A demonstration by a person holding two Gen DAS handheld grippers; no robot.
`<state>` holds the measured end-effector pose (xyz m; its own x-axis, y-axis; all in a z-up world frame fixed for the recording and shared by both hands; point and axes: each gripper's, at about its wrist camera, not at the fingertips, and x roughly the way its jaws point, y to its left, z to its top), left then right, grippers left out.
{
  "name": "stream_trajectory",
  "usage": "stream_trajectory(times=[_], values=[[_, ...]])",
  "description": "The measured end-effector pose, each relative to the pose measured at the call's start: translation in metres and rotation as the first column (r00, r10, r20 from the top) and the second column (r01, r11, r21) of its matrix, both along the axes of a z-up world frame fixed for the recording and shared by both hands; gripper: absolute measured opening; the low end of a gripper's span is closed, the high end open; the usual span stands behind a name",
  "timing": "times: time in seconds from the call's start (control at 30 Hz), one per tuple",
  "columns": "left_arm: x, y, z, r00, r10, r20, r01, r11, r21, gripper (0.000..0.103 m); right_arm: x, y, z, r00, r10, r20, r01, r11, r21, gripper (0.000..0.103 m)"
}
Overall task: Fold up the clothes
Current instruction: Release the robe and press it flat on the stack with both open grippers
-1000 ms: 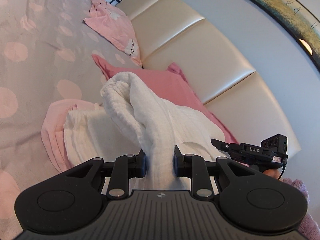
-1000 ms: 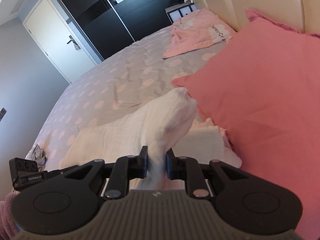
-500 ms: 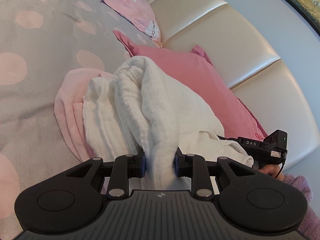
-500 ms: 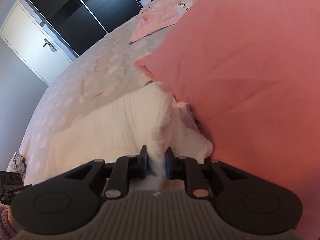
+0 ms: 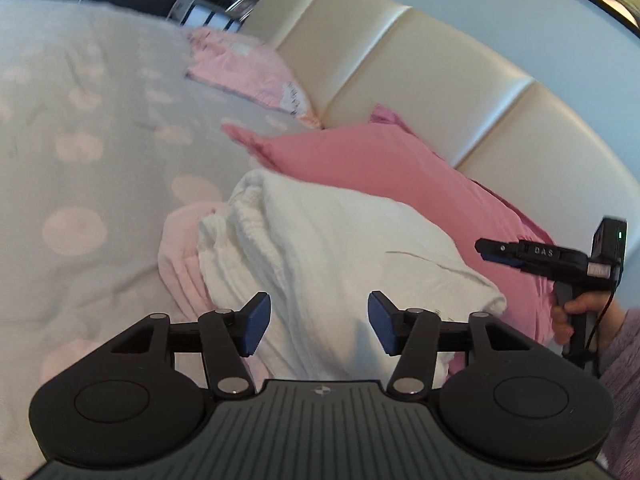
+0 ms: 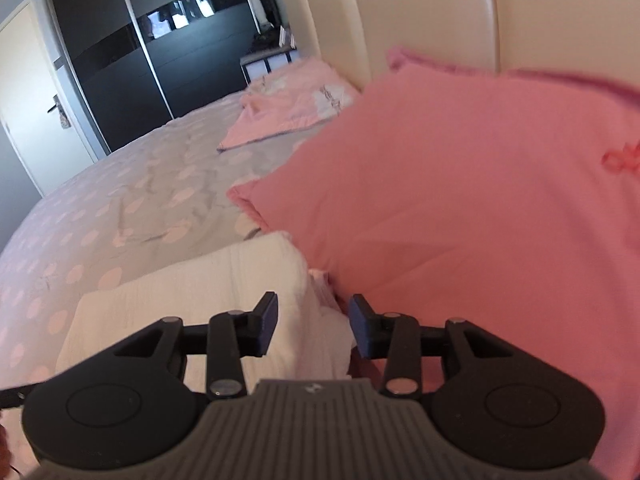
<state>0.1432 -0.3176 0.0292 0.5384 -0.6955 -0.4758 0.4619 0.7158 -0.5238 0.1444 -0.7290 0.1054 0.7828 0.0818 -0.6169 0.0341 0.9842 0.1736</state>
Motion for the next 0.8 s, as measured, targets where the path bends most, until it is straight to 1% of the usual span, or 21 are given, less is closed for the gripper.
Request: stream_trajectory(times=[0.03, 0.1, 0.13, 0.23, 0.33, 0.4, 0.47, 0.5, 0.6, 0.7, 0.8], values=[[-0.006, -0.002, 0.005, 0.999, -0.012, 0.034, 0.011, 1.000, 0.008, 0.050, -0.007, 0.007, 0.004, 1.000, 0.012, 0.016, -0.011, 0.999, -0.039, 0.041], [-0.013, -0.010, 0.014, 0.996, -0.039, 0.081, 0.039, 0.999, 0.010, 0.047, -0.021, 0.021, 0.009, 0.998, 0.044, 0.048, -0.039, 0.995, -0.090, 0.035], [-0.016, -0.015, 0.017, 0.994, -0.053, 0.099, 0.052, 0.999, 0.011, 0.047, -0.027, 0.028, 0.011, 0.996, 0.060, 0.063, -0.053, 0.992, -0.114, 0.034], [-0.021, -0.030, 0.020, 0.987, -0.097, 0.125, 0.094, 0.995, 0.024, 0.045, -0.044, 0.048, 0.013, 0.990, 0.110, 0.092, -0.094, 0.981, -0.168, 0.034], [-0.020, -0.044, 0.013, 0.987, -0.121, 0.101, 0.116, 0.992, 0.058, 0.041, -0.053, 0.065, 0.004, 0.986, 0.140, 0.087, -0.120, 0.971, -0.207, 0.034], [-0.017, -0.051, 0.003, 0.988, -0.136, 0.077, 0.130, 0.988, 0.080, 0.040, -0.053, 0.070, -0.009, 0.988, 0.147, 0.056, -0.131, 0.967, -0.218, 0.033], [-0.015, -0.059, -0.007, 0.985, -0.154, 0.071, 0.144, 0.981, 0.131, 0.039, -0.050, 0.072, -0.026, 0.991, 0.135, 0.022, -0.126, 0.964, -0.235, 0.033], [-0.014, -0.062, -0.011, 0.984, -0.162, 0.069, 0.149, 0.976, 0.160, 0.036, -0.048, 0.072, -0.034, 0.992, 0.126, 0.012, -0.120, 0.964, -0.239, 0.033], [-0.012, -0.067, -0.024, 0.985, -0.165, 0.049, 0.150, 0.962, 0.227, 0.031, -0.044, 0.066, -0.051, 0.994, 0.112, 0.006, -0.108, 0.969, -0.224, 0.033], [-0.010, -0.072, -0.034, 0.983, -0.182, 0.035, 0.165, 0.946, 0.281, 0.031, -0.039, 0.068, -0.065, 0.991, 0.131, -0.020, -0.132, 0.959, -0.251, 0.033], [-0.012, -0.078, -0.041, 0.981, -0.192, 0.040, 0.170, 0.935, 0.311, 0.031, -0.033, 0.070, -0.078, 0.990, 0.130, -0.047, -0.138, 0.954, -0.267, 0.033]])
